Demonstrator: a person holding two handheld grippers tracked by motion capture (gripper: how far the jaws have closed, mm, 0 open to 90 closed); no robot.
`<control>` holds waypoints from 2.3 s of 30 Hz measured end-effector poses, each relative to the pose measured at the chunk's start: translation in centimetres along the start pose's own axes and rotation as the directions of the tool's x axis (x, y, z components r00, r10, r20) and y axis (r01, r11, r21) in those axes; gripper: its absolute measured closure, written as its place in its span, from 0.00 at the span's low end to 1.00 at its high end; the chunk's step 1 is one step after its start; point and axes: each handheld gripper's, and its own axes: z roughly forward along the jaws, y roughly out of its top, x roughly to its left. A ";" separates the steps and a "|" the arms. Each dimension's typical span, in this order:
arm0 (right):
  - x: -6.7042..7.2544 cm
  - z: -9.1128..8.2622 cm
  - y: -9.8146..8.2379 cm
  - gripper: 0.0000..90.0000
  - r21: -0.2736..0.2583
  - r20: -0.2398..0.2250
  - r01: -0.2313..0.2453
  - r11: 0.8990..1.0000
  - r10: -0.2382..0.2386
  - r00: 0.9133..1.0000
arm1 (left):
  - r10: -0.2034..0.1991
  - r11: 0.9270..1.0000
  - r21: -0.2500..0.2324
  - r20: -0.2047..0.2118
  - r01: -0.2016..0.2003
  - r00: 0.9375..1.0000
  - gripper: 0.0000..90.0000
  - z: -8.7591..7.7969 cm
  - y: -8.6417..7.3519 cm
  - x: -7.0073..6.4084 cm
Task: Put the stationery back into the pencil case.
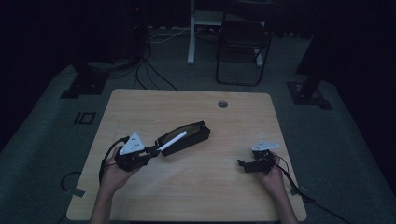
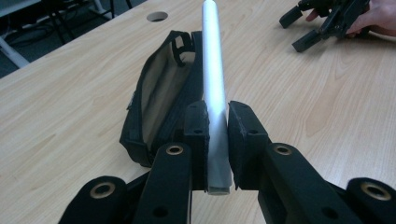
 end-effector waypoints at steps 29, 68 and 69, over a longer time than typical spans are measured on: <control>0.0 0.0 0.0 0.14 0.000 -0.001 0.001 1.000 -0.001 1.000 | 0.013 1.000 -0.027 -0.003 -0.013 1.000 0.88 0.7 2.4 1.4; 0.0 0.0 0.0 0.14 -0.001 -0.002 0.001 1.000 -0.001 1.000 | 0.005 1.000 -0.014 -0.002 -0.005 1.000 0.88 3.7 3.9 3.2; 0.0 0.0 0.0 0.14 -0.001 -0.002 0.001 1.000 -0.001 1.000 | 0.002 1.000 -0.013 -0.002 -0.002 1.000 0.88 3.8 3.9 3.2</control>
